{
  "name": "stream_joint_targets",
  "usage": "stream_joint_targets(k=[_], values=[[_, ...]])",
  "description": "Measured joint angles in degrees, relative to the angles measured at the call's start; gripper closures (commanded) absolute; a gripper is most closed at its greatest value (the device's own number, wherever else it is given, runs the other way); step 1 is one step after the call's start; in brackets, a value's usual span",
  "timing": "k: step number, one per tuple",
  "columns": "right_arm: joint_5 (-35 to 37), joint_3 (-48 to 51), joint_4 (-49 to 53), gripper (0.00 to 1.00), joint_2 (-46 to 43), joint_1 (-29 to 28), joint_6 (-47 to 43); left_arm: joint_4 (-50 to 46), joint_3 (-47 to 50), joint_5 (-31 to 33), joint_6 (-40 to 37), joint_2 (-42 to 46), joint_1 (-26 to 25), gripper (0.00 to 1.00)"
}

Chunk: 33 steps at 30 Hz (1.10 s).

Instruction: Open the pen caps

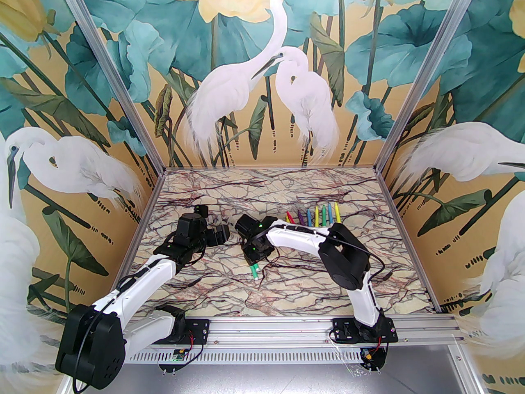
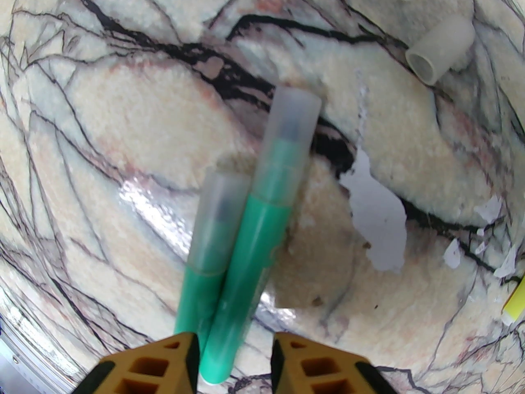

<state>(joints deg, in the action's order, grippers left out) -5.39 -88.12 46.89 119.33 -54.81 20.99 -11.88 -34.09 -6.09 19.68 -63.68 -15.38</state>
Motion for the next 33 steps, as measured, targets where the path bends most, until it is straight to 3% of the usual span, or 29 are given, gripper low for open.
stream_joint_targets(k=[22, 33], values=[[4.63, -7.76, 8.68, 0.73, 6.58, -0.33, 0.17, 1.40, 0.61, 0.15, 0.00, 0.00, 0.00, 0.16], [5.60, -9.79, 10.62, 0.88, 7.76, -0.37, 0.20, 1.92, 1.49, 1.51, 0.22, 1.53, 0.00, 0.15]])
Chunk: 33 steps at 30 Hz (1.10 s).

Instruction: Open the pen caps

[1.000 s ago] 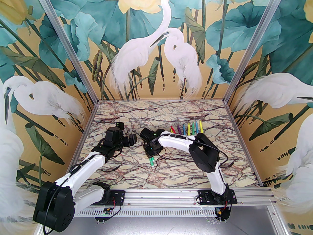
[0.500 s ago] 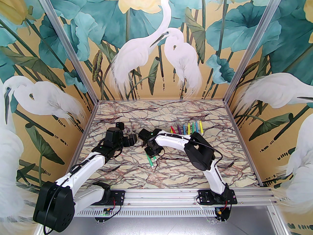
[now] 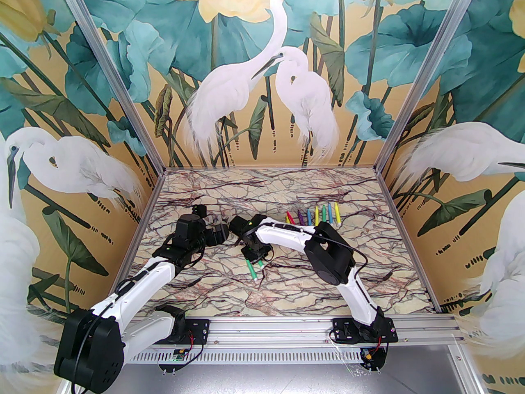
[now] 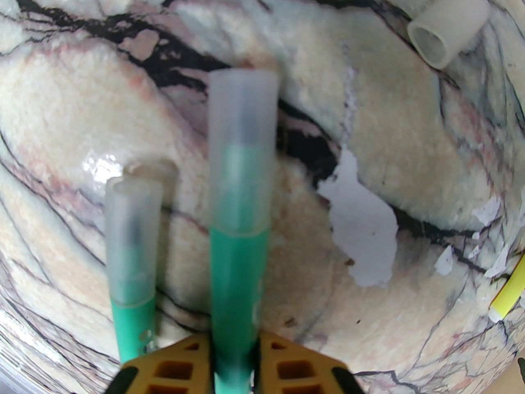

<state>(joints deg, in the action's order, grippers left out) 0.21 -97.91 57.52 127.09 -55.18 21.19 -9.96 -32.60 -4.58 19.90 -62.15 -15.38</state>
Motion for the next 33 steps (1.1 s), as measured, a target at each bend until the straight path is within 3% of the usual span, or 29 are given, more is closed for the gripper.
stream_joint_targets(k=[7, 14, 26, 33], values=[[-0.35, 3.48, -3.61, 1.00, -2.16, 0.28, 0.15, 0.15, 0.00, -0.31, 0.26, -0.07, 0.00, 0.15], [-5.14, 15.98, -14.91, 1.00, -10.34, 3.43, 0.20, 0.39, -0.35, -4.35, 0.63, -2.12, 0.00, 0.17], [-13.99, 34.62, -35.30, 1.00, -29.38, 9.84, 0.61, 7.69, -4.42, -22.36, 5.20, -9.75, -0.02, 0.26], [-16.50, 38.25, -41.48, 1.00, -34.47, 9.77, -0.13, 13.07, -5.95, -29.09, 9.03, -12.28, -1.46, 0.30]])
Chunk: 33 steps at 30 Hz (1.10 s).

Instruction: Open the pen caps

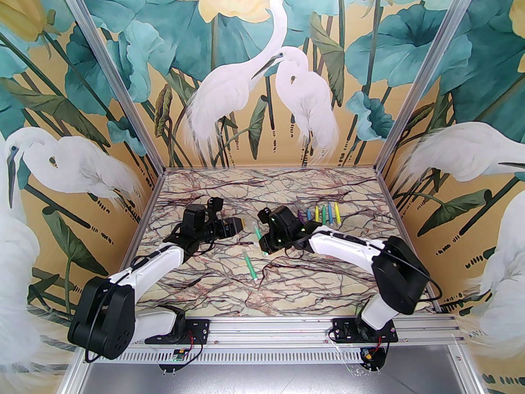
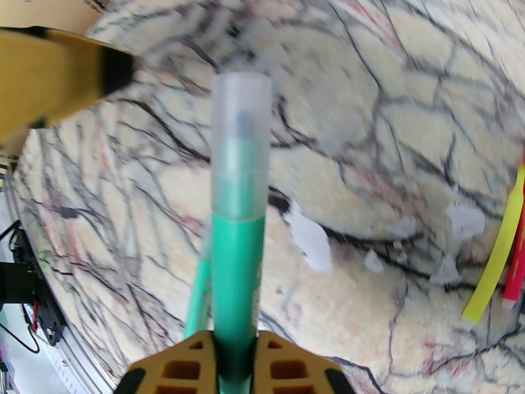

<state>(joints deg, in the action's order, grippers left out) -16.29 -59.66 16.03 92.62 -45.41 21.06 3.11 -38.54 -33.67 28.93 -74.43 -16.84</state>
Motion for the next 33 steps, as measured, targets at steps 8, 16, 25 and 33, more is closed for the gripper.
stream_joint_targets(k=[8, 16, 25, 33], values=[[-1.75, 0.24, -2.60, 1.00, -1.46, 0.00, -1.01, 1.49, -3.45, -3.19, 0.48, -1.88, -4.70, 0.40], [-2.86, 0.72, -3.34, 1.00, -1.90, 0.00, -1.84, 1.49, -4.63, -3.45, 0.76, -3.63, -5.27, 0.49], [-3.30, 0.81, -3.43, 1.00, -2.47, 0.00, -2.34, 1.42, -5.49, -3.98, 1.57, -5.07, -5.31, 0.70], [-2.67, 0.81, -3.28, 0.74, -2.47, 0.00, -3.06, 1.44, -6.23, -4.59, 2.19, -5.57, -5.31, 0.86]])
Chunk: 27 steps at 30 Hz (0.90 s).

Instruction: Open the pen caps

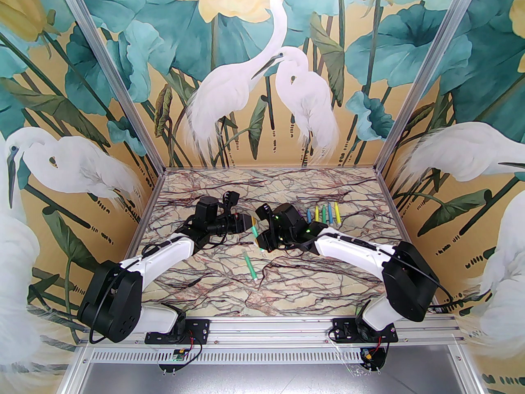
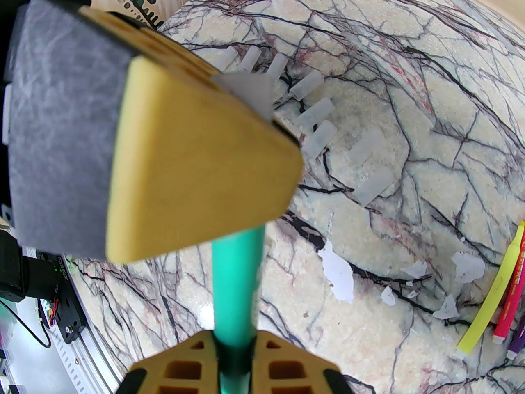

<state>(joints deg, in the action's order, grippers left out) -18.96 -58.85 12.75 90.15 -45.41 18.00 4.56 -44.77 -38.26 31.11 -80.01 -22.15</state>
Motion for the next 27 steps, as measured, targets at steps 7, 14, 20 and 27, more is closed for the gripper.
stream_joint_targets(k=[7, 14, 20, 27], values=[[1.46, -0.11, -0.17, 0.69, 0.24, 0.00, -0.24, 0.00, -0.37, -0.96, 0.00, -0.70, -0.04, 0.91], [1.62, -0.74, -0.59, 0.69, 1.60, 0.00, -0.24, -0.02, -0.39, -1.18, 0.00, -0.70, -0.04, 0.92], [1.55, -0.90, -0.61, 0.79, 1.79, -0.02, -0.17, -0.02, -0.39, -1.16, 0.00, -0.70, -0.04, 0.92], [1.55, -0.87, -0.61, 0.94, 1.79, -0.11, -0.09, -0.02, -0.39, -1.03, 0.07, -0.70, -0.04, 0.97]])
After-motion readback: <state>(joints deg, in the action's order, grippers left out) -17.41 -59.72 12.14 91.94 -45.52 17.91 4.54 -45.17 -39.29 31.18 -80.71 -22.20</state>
